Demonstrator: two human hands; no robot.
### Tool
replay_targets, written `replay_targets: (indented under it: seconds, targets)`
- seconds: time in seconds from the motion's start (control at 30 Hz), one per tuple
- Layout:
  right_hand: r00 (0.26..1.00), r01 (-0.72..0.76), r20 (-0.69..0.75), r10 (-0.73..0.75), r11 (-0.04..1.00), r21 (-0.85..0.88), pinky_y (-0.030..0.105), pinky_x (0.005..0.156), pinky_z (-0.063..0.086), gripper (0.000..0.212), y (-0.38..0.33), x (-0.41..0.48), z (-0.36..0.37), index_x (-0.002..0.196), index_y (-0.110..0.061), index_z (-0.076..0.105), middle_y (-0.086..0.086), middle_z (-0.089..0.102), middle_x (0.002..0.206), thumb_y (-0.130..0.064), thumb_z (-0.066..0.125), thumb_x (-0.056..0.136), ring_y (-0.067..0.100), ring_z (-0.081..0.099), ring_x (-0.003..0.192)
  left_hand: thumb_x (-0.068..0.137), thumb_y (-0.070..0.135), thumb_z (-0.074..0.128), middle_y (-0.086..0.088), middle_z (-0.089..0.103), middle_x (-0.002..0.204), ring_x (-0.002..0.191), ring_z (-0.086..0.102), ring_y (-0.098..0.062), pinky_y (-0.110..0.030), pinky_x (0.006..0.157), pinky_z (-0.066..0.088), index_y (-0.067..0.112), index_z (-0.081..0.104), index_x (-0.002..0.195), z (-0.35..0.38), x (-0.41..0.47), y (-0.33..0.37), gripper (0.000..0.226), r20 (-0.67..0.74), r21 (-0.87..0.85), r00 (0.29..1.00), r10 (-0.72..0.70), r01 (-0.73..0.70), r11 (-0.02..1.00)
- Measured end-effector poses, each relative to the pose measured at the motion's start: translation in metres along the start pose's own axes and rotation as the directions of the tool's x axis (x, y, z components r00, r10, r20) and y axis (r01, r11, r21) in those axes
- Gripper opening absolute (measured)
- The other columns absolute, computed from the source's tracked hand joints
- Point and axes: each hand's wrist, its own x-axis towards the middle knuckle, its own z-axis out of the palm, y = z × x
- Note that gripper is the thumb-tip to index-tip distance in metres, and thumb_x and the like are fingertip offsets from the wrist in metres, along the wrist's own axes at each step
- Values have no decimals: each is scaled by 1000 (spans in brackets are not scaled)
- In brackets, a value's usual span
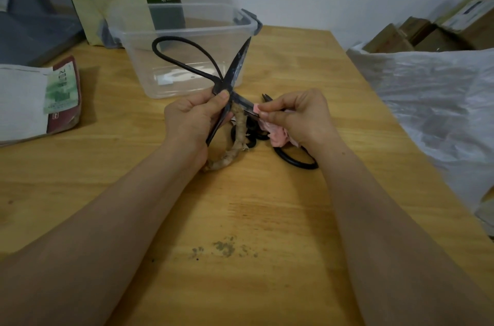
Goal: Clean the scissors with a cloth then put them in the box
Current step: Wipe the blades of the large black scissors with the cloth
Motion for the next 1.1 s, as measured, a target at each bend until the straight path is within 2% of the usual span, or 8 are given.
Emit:
replay_targets:
  seconds: [0.1,0.2,0.43,0.6,0.73,0.83,0.93,1.1]
  targets:
    - [1000,-21,-15,21,1000,-8,11,65,50,18,2,0,-2,78,-14,73,-4,69,76,3,74,75,1,65,67,85,3,65,-6,73,83,76,69,-13,-20,69,57,5,70,90,-1,1,2,8,-17,-34,1000,-17,16,999]
    - [999,-23,-35,25,998,66,17,70,54,18,1,0,0,77,-14,73,-2,71,77,5,73,75,7,68,72,85,5,65,-2,73,77,74,69,-11,-21,69,57,7,71,86,-1,1,3,6,-39,-71,999,-30,27,997]
    - [999,43,-10,-42,999,29,14,70,52,19,-4,1,5,76,-15,73,-17,69,64,4,73,76,-1,66,71,85,4,65,-1,73,71,69,69,-10,-22,70,58,7,70,82,-2,-1,6,7,-18,-101,999,-33,31,994]
    - [999,37,12,-37,999,-16,9,62,48,20,-6,-2,-4,84,-12,73,-17,67,60,6,73,75,-5,64,64,84,1,65,-3,73,73,69,69,-11,-21,66,57,4,69,86,-3,-2,6,6,11,-114,999,-36,37,993]
    - [1000,-23,2,23,998,-66,17,58,54,17,-8,-6,-9,74,-18,73,2,71,74,-1,75,75,9,64,66,84,0,64,-4,73,75,71,70,-12,-21,66,57,2,69,89,-2,-4,7,7,4,-120,998,-55,56,991]
    - [991,-130,-8,130,989,-74,14,44,48,13,-8,-11,-17,74,-14,72,-3,68,68,-2,73,78,1,61,52,86,3,63,-2,74,76,74,70,-11,-21,68,57,6,69,89,-10,2,14,8,-19,-142,998,-64,61,988]
    - [978,-183,-108,177,982,-52,13,39,43,14,-9,-13,-24,75,-13,71,-4,65,69,0,69,83,-3,58,44,88,9,61,-4,74,86,83,71,-12,-20,70,55,7,69,94,-22,11,22,10,-48,-177,997,-58,49,983]
    - [948,12,-319,-1,999,34,11,44,44,9,-31,-10,-19,84,-15,70,-5,66,76,-8,65,87,-8,60,55,86,6,63,-5,73,84,78,70,-12,-21,72,57,7,71,93,-5,-3,9,10,72,25,997,34,-36,999]
